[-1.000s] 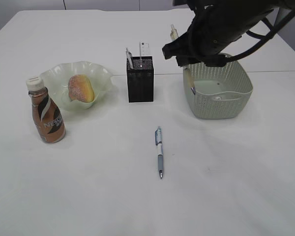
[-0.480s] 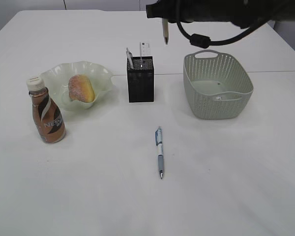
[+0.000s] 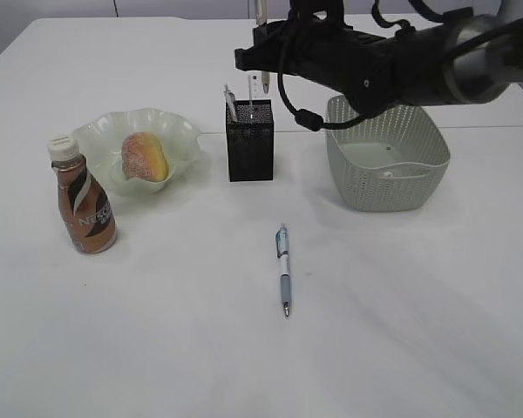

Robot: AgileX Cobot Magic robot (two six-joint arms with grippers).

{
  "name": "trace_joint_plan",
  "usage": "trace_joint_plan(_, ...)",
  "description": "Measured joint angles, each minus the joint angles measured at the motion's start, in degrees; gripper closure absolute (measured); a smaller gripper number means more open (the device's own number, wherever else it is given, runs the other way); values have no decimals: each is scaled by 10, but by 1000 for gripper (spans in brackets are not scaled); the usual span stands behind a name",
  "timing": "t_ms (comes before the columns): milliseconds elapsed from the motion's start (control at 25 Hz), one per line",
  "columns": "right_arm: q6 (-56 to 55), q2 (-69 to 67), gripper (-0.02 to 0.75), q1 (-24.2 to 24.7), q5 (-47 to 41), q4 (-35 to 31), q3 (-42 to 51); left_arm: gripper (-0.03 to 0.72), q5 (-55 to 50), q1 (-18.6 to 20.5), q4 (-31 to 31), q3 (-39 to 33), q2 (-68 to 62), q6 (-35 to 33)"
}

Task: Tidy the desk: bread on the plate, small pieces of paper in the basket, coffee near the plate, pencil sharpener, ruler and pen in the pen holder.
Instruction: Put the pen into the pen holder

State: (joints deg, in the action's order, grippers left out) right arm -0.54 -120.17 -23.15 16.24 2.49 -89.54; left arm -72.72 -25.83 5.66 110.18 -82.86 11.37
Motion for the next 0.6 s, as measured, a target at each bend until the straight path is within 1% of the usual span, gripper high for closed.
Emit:
trace_joint_plan(280, 0, -70, 641, 0, 3, 0, -84, 450, 0, 0, 0, 0, 0, 0)
trace_joint_plan(600, -1, -128, 641, 0, -14, 0, -138, 450, 0, 0, -2, 0, 0, 0)
